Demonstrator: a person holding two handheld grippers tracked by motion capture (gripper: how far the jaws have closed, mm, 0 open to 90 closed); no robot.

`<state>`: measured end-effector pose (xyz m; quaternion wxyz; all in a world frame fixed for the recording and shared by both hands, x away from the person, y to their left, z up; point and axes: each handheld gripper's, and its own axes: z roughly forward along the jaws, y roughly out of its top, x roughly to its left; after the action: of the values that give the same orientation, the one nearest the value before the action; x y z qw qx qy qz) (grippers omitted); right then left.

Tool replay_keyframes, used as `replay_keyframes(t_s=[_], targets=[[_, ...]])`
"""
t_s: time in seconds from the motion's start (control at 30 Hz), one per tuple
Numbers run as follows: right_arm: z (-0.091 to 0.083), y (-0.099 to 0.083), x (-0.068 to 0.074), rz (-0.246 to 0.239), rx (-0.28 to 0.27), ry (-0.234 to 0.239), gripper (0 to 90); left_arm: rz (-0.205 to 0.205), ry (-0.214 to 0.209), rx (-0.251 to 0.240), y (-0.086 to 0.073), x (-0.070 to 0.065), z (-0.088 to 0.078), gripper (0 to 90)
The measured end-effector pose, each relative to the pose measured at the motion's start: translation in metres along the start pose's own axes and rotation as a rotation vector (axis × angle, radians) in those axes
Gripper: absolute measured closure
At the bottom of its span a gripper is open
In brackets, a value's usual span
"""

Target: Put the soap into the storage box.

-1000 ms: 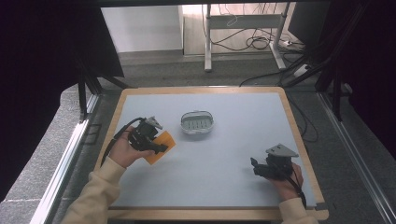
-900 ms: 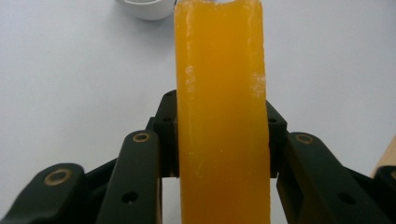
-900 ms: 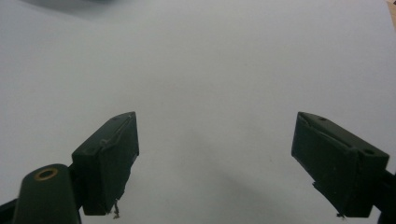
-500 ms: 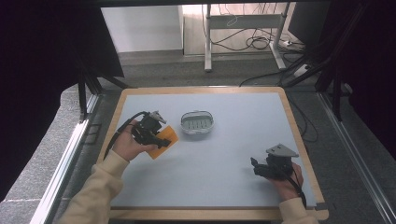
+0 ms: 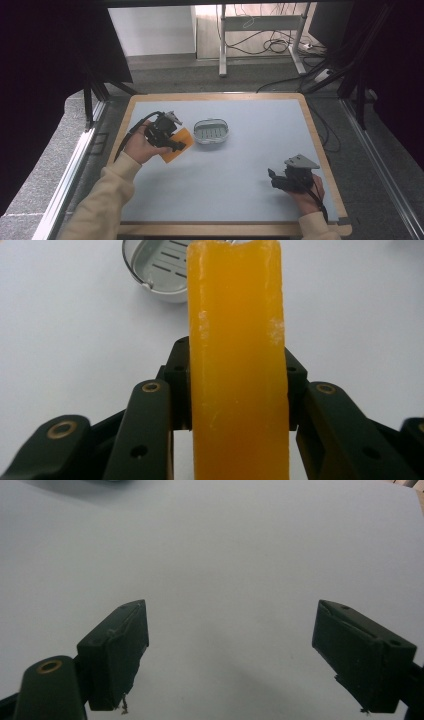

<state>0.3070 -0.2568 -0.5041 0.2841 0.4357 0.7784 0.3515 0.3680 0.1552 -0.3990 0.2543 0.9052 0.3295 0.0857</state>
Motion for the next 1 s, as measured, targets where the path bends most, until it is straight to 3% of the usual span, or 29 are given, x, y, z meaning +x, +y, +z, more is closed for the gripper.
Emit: replay_keyframes(t_s=[0.43, 1.0], targets=[[0.0, 0.0, 0.0, -0.004, -0.005, -0.001, 15.5, 0.02, 0.018, 0.008, 0.013, 0.009, 0.002, 62.0], [0.0, 0.0, 0.0, -0.005, -0.004, -0.001, 15.5, 0.038, 0.003, 0.026, 0.027, 0.016, 0.015, 62.0]])
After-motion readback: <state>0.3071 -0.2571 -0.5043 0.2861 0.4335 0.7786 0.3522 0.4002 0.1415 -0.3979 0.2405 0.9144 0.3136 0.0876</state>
